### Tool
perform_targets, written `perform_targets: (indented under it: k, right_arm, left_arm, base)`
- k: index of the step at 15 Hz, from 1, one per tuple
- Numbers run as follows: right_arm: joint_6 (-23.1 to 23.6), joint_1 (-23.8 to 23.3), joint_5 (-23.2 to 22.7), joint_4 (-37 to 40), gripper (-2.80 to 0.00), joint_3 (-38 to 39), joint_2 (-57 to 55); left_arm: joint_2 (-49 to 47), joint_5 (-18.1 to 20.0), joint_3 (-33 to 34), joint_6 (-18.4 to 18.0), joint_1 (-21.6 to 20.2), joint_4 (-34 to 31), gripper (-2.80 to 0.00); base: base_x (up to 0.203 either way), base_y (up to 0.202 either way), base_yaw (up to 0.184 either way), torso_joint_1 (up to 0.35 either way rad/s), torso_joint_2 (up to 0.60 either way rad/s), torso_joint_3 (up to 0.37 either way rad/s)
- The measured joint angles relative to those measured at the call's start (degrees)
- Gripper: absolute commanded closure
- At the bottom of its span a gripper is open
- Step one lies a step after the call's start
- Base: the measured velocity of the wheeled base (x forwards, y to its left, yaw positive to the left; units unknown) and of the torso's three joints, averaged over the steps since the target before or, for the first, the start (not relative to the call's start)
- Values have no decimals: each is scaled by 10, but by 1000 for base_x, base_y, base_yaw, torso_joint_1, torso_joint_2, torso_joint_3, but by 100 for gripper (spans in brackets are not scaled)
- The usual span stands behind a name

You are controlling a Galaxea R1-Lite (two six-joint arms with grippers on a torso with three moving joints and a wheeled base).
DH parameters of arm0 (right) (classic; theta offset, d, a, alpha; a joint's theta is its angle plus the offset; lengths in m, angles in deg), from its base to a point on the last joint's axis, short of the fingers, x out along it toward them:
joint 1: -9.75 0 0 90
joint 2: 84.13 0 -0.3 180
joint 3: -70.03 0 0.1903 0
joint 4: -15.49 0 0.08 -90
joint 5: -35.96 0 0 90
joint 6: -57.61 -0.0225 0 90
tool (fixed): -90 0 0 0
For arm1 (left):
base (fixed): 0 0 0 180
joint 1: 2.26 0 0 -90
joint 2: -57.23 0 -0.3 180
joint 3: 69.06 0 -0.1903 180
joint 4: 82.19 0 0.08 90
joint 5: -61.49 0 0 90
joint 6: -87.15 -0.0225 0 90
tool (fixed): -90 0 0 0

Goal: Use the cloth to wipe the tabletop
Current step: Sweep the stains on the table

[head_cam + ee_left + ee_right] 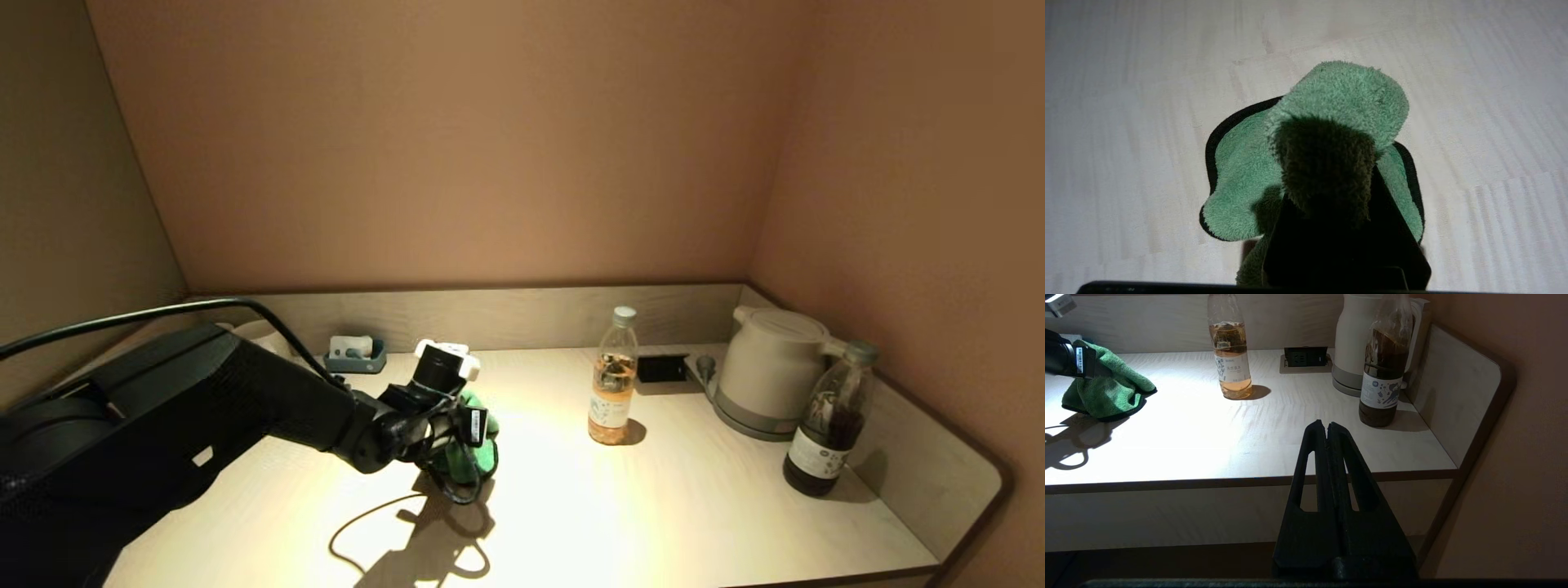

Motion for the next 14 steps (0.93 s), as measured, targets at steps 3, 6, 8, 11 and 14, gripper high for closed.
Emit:
perform_targets:
  k: [3,6,8,11,14]
  right_arm:
    - [0,0,0,0,0,0,0]
    - [0,0,0,0,0,0,0]
    - [0,0,0,0,0,0,0]
    - [0,0,0,0,0,0,0]
    - [0,0,0,0,0,0,0]
  left_arm:
    - [-15,-21,15,-4,8,-18,0]
    - [-22,-32,30,-7,9,-27,0]
    - [-23,-33,33,-7,10,-27,0]
    - [-23,-43,47,-5,21,-28,0]
    - [-20,-46,49,0,51,-27,0]
  base:
    - [0,0,0,0,0,0]
    - [0,0,0,0,0,0]
    - [0,0,0,0,0,0]
    - [0,0,0,0,0,0]
    - [0,0,0,0,0,0]
